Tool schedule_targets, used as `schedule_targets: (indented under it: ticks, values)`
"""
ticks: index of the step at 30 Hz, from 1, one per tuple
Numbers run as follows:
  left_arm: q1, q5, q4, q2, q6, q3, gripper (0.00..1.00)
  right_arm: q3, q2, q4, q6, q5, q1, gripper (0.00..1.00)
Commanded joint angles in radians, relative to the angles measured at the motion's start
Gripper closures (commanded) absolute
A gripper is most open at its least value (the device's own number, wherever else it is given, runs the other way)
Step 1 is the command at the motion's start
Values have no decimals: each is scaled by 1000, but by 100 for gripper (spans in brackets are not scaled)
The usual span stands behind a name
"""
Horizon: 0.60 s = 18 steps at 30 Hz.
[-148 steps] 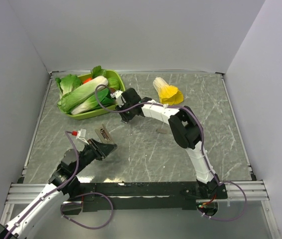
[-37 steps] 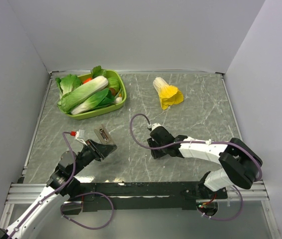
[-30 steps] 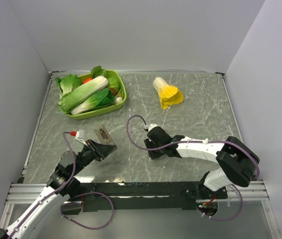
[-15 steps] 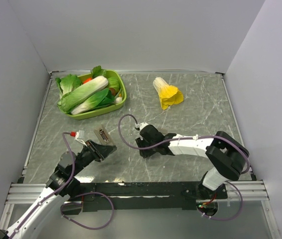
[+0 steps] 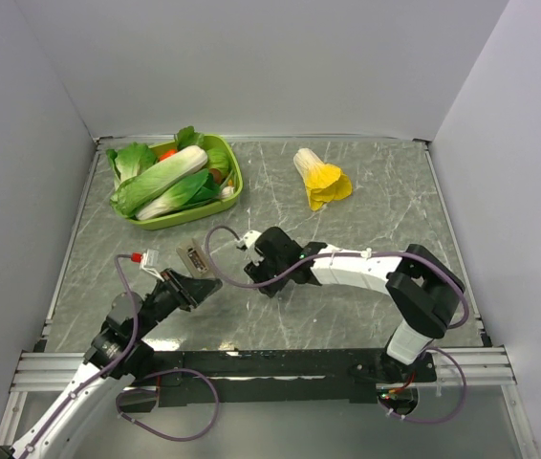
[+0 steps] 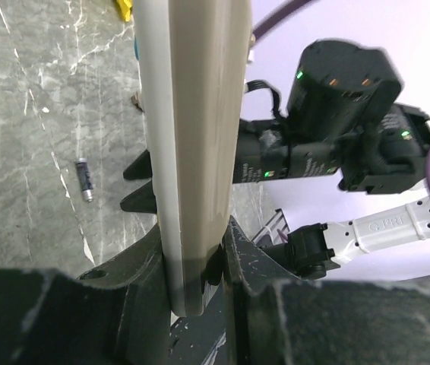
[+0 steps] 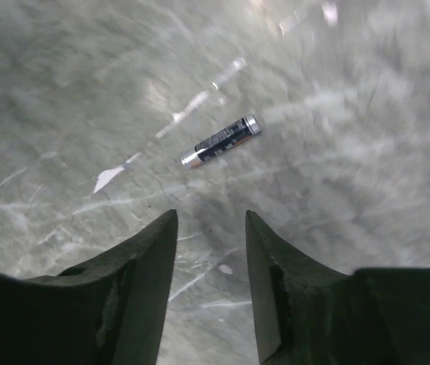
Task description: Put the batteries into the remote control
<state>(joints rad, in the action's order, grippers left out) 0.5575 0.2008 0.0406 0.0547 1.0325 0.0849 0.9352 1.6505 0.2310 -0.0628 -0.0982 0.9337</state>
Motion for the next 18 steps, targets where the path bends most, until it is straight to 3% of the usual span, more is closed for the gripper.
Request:
schedule_targets:
  ticks: [1,6,11,15,18]
  values:
    - [-4,-18,21,-33,-17,59,99,114,-29,105,341,-73,-2,48]
    - [-4,-58,128,-105,-35,114,99,151,-6,114,638,-257,-50,41]
    - [-4,-133,246,-219,-46,177,99,325,150,182,776,-397,-67,40]
    - [-4,-141,294,-200,-83,242,99,439,253,208,865,-538,-67,39]
    - [-4,-147,314,-207,-89,265,99,506,324,284,935,-557,-73,38]
